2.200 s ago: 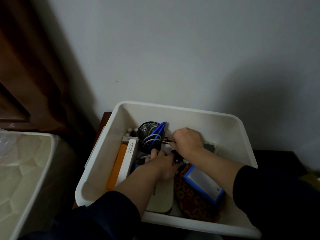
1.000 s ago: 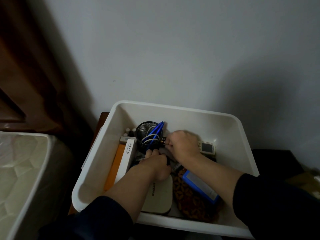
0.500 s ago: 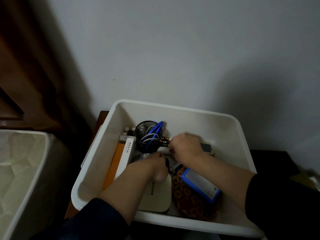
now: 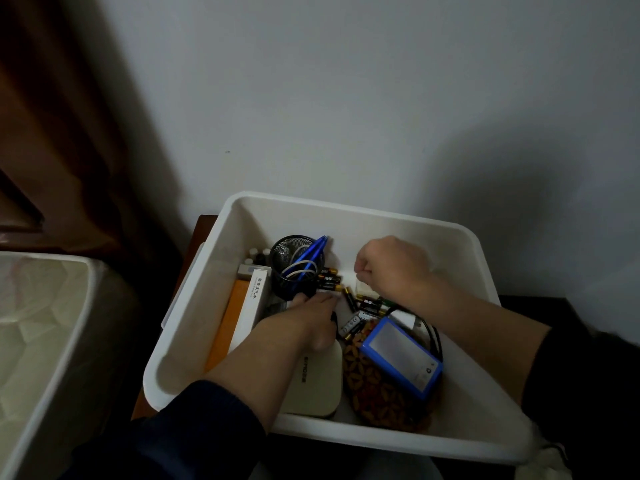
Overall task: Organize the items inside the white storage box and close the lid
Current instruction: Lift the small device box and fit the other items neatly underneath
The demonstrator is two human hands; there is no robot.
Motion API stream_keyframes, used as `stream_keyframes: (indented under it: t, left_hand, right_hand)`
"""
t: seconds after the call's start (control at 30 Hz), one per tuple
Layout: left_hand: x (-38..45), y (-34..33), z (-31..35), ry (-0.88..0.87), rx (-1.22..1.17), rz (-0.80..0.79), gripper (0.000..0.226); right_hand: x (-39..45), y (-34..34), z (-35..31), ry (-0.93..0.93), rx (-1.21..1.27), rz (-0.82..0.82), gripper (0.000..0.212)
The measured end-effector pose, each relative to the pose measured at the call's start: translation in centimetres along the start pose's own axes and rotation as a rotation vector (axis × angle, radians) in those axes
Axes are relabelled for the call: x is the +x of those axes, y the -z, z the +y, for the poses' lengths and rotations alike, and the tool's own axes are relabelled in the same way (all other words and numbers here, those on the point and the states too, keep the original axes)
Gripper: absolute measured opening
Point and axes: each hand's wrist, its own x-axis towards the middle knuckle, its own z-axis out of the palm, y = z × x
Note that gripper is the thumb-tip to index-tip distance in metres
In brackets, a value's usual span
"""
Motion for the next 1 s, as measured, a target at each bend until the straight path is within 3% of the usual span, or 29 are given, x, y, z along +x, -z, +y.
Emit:
stream_keyframes:
  t: [0.2,0.53,0.7,1.0]
  left_hand:
    - [0.4,-0.1,-0.1,0.015,0.002,-0.016,0.069]
    - [1.0,-0.4,-0.4,0.020,0.008,-0.019,0.068]
    - [1.0,-0.4,-0.6,0.024,-0.004,-0.024,0.068]
    - [1.0,-0.4,-0.5,0.047,-0.053,-0.019,0.072]
  right_hand:
    - [-1.4,0.2,1.1,0.020,0.027,-0.106,0.012]
    - [-0.3,-3.1,-2.2,-0.033,-0.119,-0.110,0.020]
    - [-0.1,-3.8,-2.6,-0.111,-0.091,-0.170,0.048]
    - [-0.3,-3.9,-2.1,-0.192,-0.036,-0.157,0.044]
